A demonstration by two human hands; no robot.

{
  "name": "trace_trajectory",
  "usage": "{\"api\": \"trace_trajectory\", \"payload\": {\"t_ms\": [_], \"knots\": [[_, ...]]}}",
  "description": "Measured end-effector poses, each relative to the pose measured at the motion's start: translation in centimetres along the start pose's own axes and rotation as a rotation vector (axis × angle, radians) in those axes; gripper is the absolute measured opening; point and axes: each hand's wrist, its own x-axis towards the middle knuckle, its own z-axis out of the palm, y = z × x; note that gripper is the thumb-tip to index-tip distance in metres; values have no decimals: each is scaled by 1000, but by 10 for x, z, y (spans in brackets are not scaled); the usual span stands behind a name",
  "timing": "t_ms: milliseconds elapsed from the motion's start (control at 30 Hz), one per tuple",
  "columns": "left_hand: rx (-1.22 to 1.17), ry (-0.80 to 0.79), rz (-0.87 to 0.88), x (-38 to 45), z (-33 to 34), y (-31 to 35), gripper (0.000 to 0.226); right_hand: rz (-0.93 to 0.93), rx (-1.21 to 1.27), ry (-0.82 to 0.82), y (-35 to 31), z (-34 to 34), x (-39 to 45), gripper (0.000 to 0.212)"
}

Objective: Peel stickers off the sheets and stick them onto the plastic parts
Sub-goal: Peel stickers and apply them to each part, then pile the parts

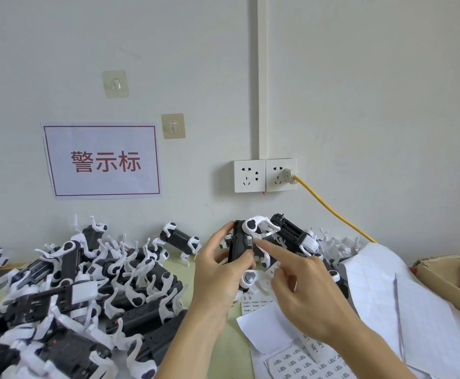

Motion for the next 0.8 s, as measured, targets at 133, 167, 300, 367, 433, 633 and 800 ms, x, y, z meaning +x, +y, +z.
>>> {"api": "trace_trajectory", "payload": {"t_ms": [133, 167, 300, 367, 433, 633, 800], "knots": [[-12, -13, 8, -1, 4, 1, 54, -23, -79, -45, -1, -1, 1, 75], [-23, -8, 4, -1, 4, 2, 53, -20, -54, -50, 0, -1, 2, 75], [-39, 20, -7, 0, 2, -1, 53, -15, 66, -39, 4, 0, 2, 72], [-23, 30, -15, 0, 2, -1, 52, 1, 127, -67, 7, 1, 3, 72], [-27, 23, -31, 0, 2, 0, 51, 14, 172, -64, 7, 1, 3, 66], [133, -154, -41, -5, 3, 7, 45, 178, 176, 380, 10, -4, 5, 39], [254, -328, -54, -10, 6, 8, 51, 326, 420, 207, 12, -11, 5, 44]]}}
